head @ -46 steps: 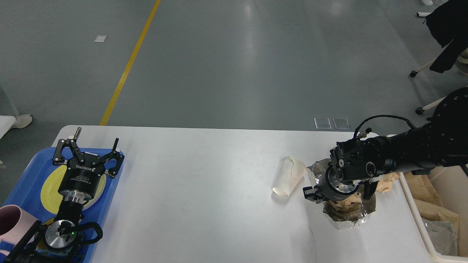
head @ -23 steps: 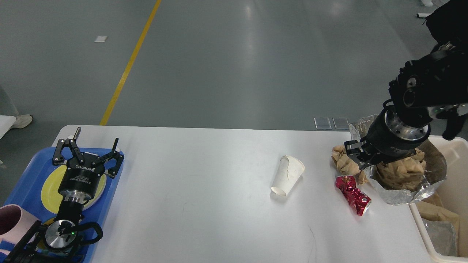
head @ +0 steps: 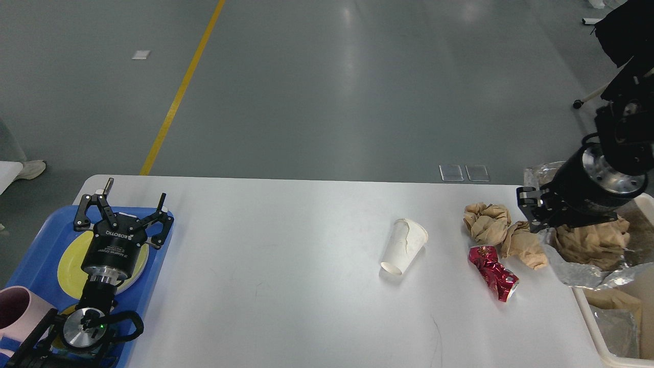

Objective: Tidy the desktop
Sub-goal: 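Lift the foil tray and carry it over the white bin, then release the foil tray inside the white bin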

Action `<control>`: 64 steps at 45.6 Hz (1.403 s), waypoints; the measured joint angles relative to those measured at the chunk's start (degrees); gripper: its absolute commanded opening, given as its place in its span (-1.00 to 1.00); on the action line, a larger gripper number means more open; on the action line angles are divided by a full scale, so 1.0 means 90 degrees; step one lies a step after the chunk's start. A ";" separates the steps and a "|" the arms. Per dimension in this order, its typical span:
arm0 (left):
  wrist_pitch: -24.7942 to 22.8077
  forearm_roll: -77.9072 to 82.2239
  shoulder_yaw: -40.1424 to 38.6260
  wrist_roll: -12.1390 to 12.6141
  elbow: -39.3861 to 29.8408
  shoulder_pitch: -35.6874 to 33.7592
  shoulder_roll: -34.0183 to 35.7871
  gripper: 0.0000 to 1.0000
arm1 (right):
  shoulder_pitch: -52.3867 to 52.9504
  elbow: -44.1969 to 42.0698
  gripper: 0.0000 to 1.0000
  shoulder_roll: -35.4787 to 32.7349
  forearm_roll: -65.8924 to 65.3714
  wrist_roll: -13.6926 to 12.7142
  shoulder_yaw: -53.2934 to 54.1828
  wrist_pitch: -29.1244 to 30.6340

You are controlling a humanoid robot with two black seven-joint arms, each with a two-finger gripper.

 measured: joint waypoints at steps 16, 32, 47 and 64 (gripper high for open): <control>0.0009 0.0000 0.0000 0.0000 -0.0001 0.0001 0.0000 0.93 | -0.3480 -0.3585 -1.00 -0.1526 -0.0569 0.0003 0.0500 -0.0306; 0.0010 0.0005 0.0000 0.0000 -0.0003 0.0001 0.0000 0.93 | -0.7960 -0.6872 -1.00 -0.1380 -0.0594 0.0002 0.2744 -0.2125; 0.0016 -0.0003 0.0000 0.0000 -0.0002 0.0001 0.0000 0.93 | -0.9762 -0.8663 -1.00 -0.0633 -0.0512 0.0002 0.3144 -0.2758; 0.0019 -0.0002 0.0000 0.0000 0.0001 -0.0002 0.0000 0.93 | -1.0085 -0.8842 -0.89 -0.0502 -0.0502 -0.0002 0.3337 -0.2768</control>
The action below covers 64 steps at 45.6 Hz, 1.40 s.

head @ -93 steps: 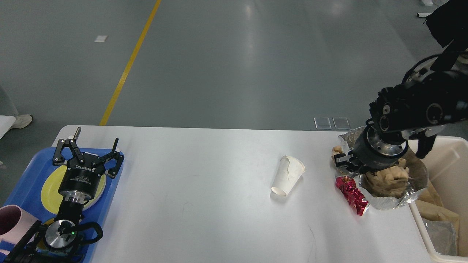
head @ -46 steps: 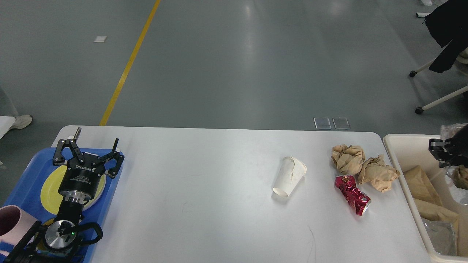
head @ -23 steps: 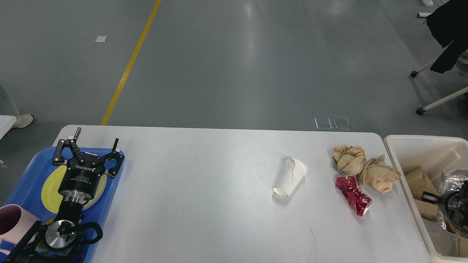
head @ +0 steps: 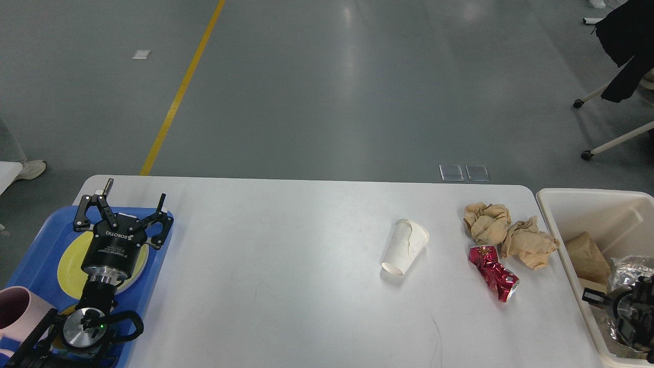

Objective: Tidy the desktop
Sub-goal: 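Release the foil tray inside the white bin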

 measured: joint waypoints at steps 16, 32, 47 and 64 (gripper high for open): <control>0.0000 0.0005 0.0000 0.0000 0.0001 -0.0002 0.0000 0.93 | -0.0009 0.0016 1.00 -0.0002 -0.0008 0.0002 0.0002 -0.0511; -0.0001 0.0005 0.0000 0.0000 -0.0003 -0.0003 0.0000 0.93 | -0.0009 0.0021 1.00 -0.0036 -0.0010 0.0004 0.0000 -0.0629; -0.0001 0.0002 0.0000 0.0000 -0.0004 0.0001 0.0000 0.93 | -0.0009 0.0022 1.00 -0.0026 -0.0010 0.0005 0.0000 -0.0629; -0.0008 0.0002 0.0000 -0.0007 -0.0002 -0.0004 0.0000 0.93 | 0.1496 0.1810 1.00 -0.0879 -0.0415 -0.0236 -0.0390 -0.0367</control>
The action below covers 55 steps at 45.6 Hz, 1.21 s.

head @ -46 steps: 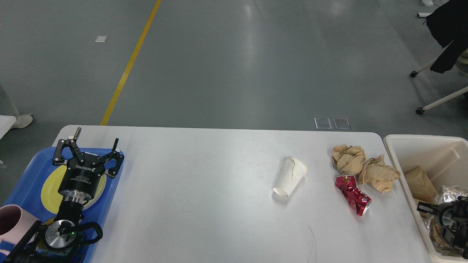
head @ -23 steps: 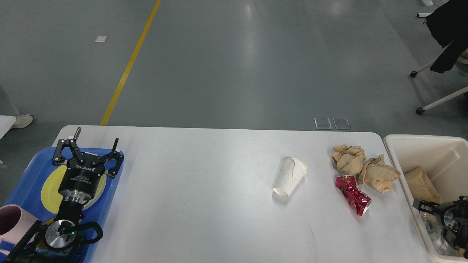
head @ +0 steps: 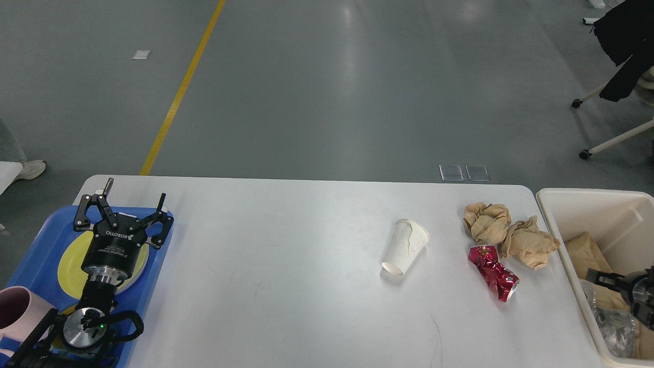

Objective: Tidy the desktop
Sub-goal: 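Release the foil tray inside the white bin, then reach the right gripper over to the white paper cup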

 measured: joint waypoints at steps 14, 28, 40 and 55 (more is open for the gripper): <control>-0.0002 0.0003 0.0000 0.0006 0.0000 -0.0003 0.0000 0.93 | 0.4085 0.3516 1.00 -0.0343 -0.0861 -0.0312 -0.1948 0.0982; -0.0002 0.0003 0.0000 0.0007 0.0000 0.0001 0.0000 0.93 | 0.7817 0.5394 1.00 0.1176 -0.0742 -0.0478 -0.2588 0.4210; 0.0013 -0.0002 0.0000 0.0008 0.0000 0.0006 0.0000 0.93 | 1.0110 0.7410 0.97 0.1787 -0.0270 -0.0453 -0.1800 0.4880; 0.0019 -0.0002 0.0000 0.0007 0.0004 0.0006 0.0000 0.93 | 1.0401 0.7816 0.97 0.2172 0.0251 -0.0486 -0.1498 0.4246</control>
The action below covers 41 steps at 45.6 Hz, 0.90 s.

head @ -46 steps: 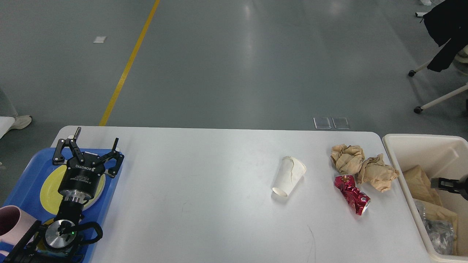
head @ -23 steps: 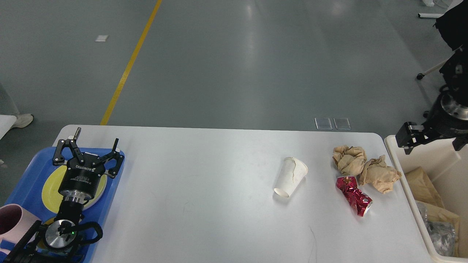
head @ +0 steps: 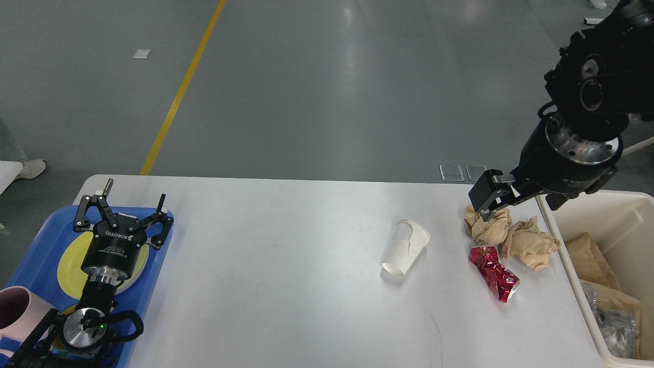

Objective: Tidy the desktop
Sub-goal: 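Reach the right gripper over to the white paper cup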

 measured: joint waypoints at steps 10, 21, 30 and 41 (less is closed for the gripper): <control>-0.0012 0.0006 0.0000 0.0000 -0.0001 -0.0002 0.0000 0.93 | -0.0768 -0.0351 0.88 -0.0016 0.0160 -0.0003 0.0141 -0.0346; -0.0024 0.0007 0.0000 0.0000 -0.0009 -0.0006 0.0000 0.93 | -0.2737 -0.1402 0.88 0.0027 0.0909 0.0004 0.1241 -0.1832; -0.0039 0.0007 0.0000 0.0000 -0.0010 -0.0001 0.0000 0.93 | -0.5158 -0.3592 0.88 0.0511 0.1105 -0.0018 0.2009 -0.2246; -0.0049 0.0007 0.0000 0.0000 -0.0010 0.0001 0.0000 0.93 | -0.7071 -0.5767 0.88 0.1346 0.1589 -0.0485 0.2252 -0.2368</control>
